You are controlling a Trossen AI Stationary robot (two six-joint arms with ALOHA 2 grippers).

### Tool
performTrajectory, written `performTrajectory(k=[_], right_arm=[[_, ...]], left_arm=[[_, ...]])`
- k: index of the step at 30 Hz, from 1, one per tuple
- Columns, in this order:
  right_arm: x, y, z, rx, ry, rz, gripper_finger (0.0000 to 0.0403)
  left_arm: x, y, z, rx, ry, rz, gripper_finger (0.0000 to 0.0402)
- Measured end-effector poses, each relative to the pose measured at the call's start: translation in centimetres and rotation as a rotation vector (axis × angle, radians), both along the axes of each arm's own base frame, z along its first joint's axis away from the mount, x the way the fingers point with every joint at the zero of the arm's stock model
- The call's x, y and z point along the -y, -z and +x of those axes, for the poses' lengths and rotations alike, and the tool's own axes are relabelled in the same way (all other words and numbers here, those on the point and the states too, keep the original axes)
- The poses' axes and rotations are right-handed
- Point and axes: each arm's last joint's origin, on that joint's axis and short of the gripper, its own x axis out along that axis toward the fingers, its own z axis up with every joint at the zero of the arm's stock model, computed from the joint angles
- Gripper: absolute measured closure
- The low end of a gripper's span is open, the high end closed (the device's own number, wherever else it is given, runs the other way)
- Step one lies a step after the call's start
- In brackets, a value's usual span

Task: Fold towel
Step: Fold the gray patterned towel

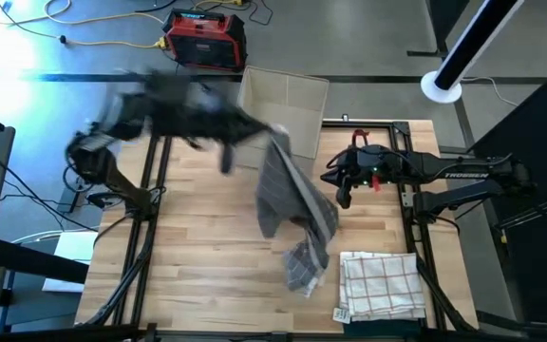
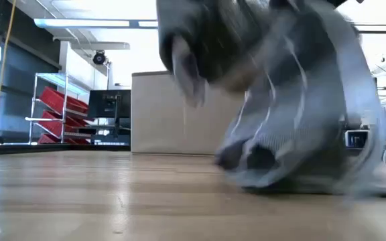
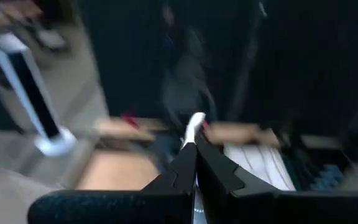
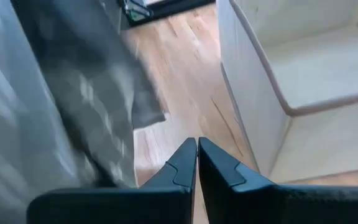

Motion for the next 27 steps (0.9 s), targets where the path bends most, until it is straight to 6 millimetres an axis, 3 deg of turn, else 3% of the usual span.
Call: performTrajectory(k=[3, 8, 14, 16, 19, 23, 27], right_arm=[[0.0, -0.3, 0.2, 0.039, 0.017, 0.025, 0.0401], [0.1, -0.7, 0.4, 0.095, 0.041, 0.027, 0.0401], [0.2, -1.1, 0.6, 0.146, 0.114, 0.06, 0.0401], [0.2, -1.2, 0.6, 0.16, 0.129, 0.086, 0.0401], [0.3, -1.5, 0.7, 0.201, 0.14, 0.109, 0.0401], [0.3, -2.0, 0.9, 0.262, 0.151, 0.138, 0.0401], [0.3, -2.1, 1.0, 0.285, 0.159, 0.177, 0.0401]], left_arm=[[-0.7, -1.7, -3.1, 0.056, -0.11, 0.047, 0.0402], [-1.1, -2.2, -6.9, 0.019, -0.261, 0.096, 0.0401], [-1.1, -1.8, -8.9, -0.058, -0.288, 0.113, 0.0401], [-1.0, -0.8, -8.3, -0.114, -0.289, 0.077, 0.0401], [-1.0, 2.2, -5.9, -0.25, -0.268, 0.023, 0.0401], [-0.9, 8.1, -0.9, -0.402, -0.155, -0.031, 0.0401], [-0.7, 13.4, 3.1, -0.323, -0.024, -0.166, 0.0401]])
